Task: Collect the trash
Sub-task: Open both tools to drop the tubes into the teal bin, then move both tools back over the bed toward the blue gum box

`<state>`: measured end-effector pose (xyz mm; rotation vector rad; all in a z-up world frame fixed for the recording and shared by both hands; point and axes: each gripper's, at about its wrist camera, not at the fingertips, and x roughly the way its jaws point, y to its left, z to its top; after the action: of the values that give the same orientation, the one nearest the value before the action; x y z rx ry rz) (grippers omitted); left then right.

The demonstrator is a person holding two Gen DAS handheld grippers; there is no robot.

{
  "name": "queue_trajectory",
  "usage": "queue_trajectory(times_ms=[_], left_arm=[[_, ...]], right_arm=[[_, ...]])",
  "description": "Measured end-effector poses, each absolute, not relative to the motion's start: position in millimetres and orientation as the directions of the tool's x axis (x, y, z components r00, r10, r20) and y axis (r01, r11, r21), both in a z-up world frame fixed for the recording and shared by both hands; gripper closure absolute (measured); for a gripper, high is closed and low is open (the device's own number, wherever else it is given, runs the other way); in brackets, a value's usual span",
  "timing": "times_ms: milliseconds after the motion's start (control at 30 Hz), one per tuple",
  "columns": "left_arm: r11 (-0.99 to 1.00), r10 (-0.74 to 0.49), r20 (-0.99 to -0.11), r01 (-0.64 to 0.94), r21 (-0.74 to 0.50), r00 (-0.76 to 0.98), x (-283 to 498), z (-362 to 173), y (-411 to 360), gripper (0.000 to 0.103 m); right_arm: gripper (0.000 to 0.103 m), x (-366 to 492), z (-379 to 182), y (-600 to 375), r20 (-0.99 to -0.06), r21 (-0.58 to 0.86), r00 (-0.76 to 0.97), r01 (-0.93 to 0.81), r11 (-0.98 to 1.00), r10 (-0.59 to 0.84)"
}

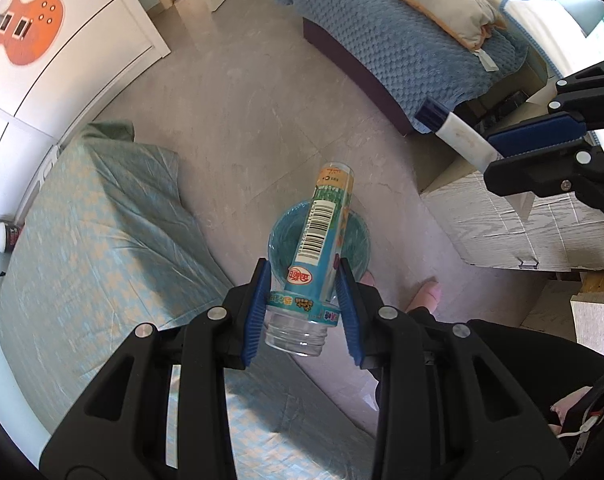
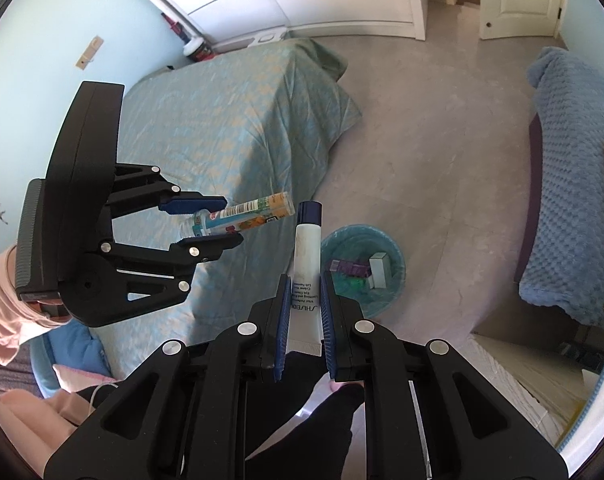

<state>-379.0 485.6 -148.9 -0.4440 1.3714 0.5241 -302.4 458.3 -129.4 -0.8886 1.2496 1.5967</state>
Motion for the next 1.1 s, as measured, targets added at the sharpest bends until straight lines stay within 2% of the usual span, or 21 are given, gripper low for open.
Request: queue_trajectory(times_ms=[267, 333, 367, 400, 433, 467, 733, 800, 1100], left_arm=[[0.790, 0.063, -0.992, -0.612, -0.017, 0.109, -384, -164, 487, 0.072], [0.793, 0.065, -0.992, -0.609, -0.017, 0.112, -385, -166, 488, 0.071], [0.793, 0.067, -0.991, -0.608, -0.016, 0.113, -385, -166, 487, 0.068], [0.794, 0.071, -0.991, -0.607, -0.012, 0.112, -385, -166, 486, 0.053], [0.795, 0.084, -0.990, -0.607, 0.000, 0.111, -384, -165, 486, 0.045], [0.795, 0.103, -0.989, -0.606, 0.017, 0.107, -384, -164, 486, 0.032], [0.793, 0.080, -0.991, -0.609, -0.002, 0.106, -382, -165, 486, 0.031], [0.796, 0.072, -0.991, -0.605, -0.012, 0.115, -381, -164, 486, 0.031], [0.812, 0.084, -0.989, -0.583, -0.002, 0.122, -372, -158, 482, 0.031]], right_arm=[[0.087, -314, -145, 471, -0.918, 0.344, -0.356, -0.934, -0.096, 0.176], [0.084, -316, -147, 475, -0.917, 0.347, -0.361, -0.932, -0.104, 0.168], [0.080, -316, -148, 475, -0.918, 0.344, -0.357, -0.933, -0.105, 0.171], [0.060, -315, -148, 477, -0.918, 0.342, -0.356, -0.934, -0.102, 0.174], [0.051, -314, -147, 478, -0.917, 0.343, -0.355, -0.934, -0.097, 0.181], [0.046, -312, -145, 479, -0.917, 0.336, -0.347, -0.938, -0.091, 0.198], [0.045, -296, -140, 481, -0.910, 0.350, -0.351, -0.936, -0.048, 0.218], [0.037, -293, -138, 479, -0.910, 0.348, -0.347, -0.937, -0.039, 0.226], [0.031, -274, -128, 466, -0.905, 0.351, -0.339, -0.937, -0.003, 0.257]])
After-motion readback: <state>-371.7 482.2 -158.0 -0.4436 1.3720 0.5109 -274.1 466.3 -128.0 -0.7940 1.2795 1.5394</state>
